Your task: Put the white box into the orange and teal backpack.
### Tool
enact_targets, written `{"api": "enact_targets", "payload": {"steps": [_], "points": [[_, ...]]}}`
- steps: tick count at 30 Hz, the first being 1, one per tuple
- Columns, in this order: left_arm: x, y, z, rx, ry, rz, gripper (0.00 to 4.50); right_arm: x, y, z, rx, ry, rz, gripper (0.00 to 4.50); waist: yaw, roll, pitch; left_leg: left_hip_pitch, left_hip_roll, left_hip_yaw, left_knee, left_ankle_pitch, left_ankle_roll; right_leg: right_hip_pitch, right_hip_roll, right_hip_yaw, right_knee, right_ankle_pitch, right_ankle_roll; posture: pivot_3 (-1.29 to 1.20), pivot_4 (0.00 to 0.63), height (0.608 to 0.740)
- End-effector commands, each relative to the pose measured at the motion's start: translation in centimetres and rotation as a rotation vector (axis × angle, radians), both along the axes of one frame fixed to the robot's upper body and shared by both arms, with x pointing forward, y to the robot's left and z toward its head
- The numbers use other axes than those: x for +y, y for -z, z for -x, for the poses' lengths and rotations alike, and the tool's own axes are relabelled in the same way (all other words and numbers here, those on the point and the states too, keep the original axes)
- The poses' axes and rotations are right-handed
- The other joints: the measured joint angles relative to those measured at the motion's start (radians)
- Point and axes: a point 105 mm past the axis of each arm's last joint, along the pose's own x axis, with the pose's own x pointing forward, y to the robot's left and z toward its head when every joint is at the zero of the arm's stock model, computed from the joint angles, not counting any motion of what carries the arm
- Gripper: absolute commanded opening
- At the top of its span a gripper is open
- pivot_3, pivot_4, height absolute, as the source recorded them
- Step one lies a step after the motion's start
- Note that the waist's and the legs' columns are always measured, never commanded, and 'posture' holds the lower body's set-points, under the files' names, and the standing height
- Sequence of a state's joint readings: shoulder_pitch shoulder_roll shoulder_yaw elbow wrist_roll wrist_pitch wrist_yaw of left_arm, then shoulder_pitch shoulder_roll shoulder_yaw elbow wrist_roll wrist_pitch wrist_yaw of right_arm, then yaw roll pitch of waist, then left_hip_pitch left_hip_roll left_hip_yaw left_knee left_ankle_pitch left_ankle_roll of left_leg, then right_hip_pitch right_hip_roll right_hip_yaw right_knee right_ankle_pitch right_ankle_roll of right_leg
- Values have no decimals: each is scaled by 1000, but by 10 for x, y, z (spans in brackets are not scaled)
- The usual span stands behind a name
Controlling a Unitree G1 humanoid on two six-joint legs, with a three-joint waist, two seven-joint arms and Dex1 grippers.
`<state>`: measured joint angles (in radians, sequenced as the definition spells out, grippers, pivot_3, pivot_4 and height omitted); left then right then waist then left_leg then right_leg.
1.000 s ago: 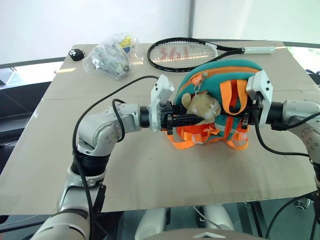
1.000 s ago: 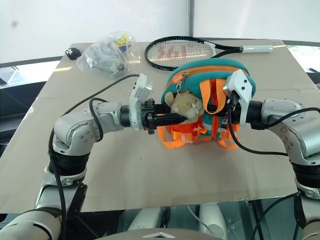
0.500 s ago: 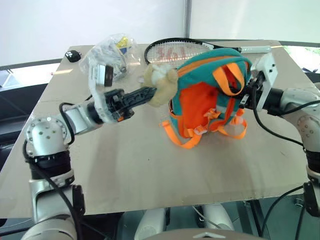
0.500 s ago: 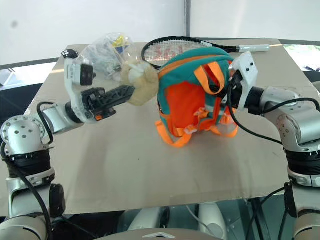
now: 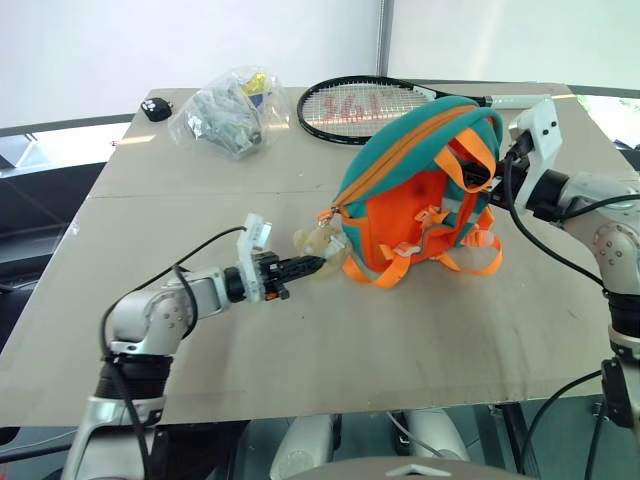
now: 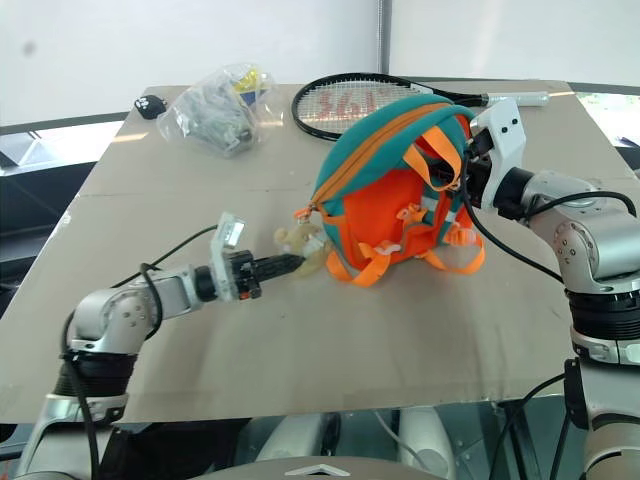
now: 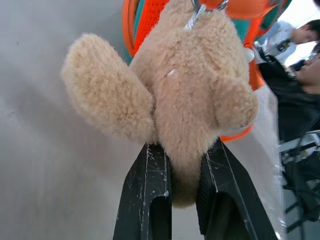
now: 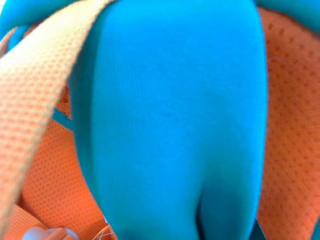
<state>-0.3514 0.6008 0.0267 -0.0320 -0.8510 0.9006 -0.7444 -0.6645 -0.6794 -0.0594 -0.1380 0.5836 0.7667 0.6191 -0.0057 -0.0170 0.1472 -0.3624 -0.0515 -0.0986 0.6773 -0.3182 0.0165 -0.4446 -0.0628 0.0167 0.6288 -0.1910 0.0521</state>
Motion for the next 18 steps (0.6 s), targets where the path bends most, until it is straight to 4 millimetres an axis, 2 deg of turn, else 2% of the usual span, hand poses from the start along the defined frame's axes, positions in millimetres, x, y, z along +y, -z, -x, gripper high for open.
{"api": "enact_targets", "payload": {"steps": [1, 4, 8, 10, 13, 16, 17, 18], "points": [[1, 12, -13, 10, -42, -77, 33, -41, -29, -4, -88, 184, -57, 0, 5, 0, 0, 0, 0, 0, 0, 0, 0, 0, 0, 0, 0, 0, 0, 0, 150, 740], [-10, 16, -20, 40, -40, -100, 33, -49, -34, -4, -97, 227, -78, 0, 10, 0, 0, -1, -1, 0, 0, 0, 0, 0, 0, 0, 0, 0, 0, 0, 150, 740], [-22, 25, -18, 107, -11, -132, 32, -57, -41, -4, -115, 282, -106, 0, 15, 0, 0, -1, -1, 0, 1, 0, 0, 0, 0, 0, 0, 0, 0, 0, 150, 740], [-27, 14, -24, 35, -16, -87, 32, -67, -48, -2, -135, 326, -124, 0, 16, 0, 0, -1, -1, 0, 1, 0, 0, 0, 0, 0, -1, 0, 1, 0, 150, 740], [-35, -13, -31, -75, -1, -15, 26, -59, -45, 6, -127, 279, -137, 0, 21, 0, 0, -2, -1, -1, 1, 0, 0, 0, 0, -1, -1, 0, 0, 0, 150, 740], [-39, -14, -30, -65, 16, -39, 26, -50, -45, 12, -114, 230, -192, 0, 18, 0, 0, -2, -1, -1, 1, 0, 0, 0, 0, -1, -1, 0, 1, 0, 150, 740], [-41, -14, -30, -61, 17, -42, 26, -50, -49, 12, -117, 235, -229, 0, 15, 0, 0, -2, -1, 0, 1, 0, 0, 0, 0, 0, -1, 0, 1, 0, 150, 740], [-45, -18, -30, -54, 20, -25, 26, -56, -61, 10, -130, 261, -324, 0, 13, 0, 0, -2, -1, 0, 1, 0, 0, 0, 0, 0, -1, 0, 1, 0, 150, 740]]}}
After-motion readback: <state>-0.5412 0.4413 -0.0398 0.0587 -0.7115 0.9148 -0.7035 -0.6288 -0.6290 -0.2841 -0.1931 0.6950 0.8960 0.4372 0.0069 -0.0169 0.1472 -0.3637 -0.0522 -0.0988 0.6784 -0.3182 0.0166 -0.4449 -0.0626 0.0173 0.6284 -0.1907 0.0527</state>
